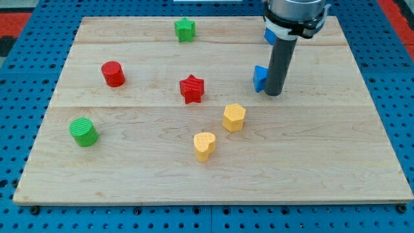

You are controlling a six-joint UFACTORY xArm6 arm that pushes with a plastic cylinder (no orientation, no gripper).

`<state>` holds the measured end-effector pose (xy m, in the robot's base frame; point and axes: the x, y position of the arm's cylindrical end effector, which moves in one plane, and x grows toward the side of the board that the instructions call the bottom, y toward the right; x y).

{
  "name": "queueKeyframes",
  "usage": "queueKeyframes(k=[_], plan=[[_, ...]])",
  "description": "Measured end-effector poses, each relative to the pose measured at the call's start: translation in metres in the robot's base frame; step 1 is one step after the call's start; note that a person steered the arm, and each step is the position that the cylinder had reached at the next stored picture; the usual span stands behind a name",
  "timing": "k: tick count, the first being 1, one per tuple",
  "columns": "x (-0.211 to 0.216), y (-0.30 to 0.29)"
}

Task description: Point at the yellow heart

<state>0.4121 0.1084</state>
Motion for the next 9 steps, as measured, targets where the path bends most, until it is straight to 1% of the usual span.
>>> queueKeyframes(k=[1,2,3,4,7,8,9], plan=[[-0.01,-0.009],[0.02,0.005],[0.073,0.03],[0.103,0.015],[0.103,0.031],[0.116,0.011],[0.135,0.005]])
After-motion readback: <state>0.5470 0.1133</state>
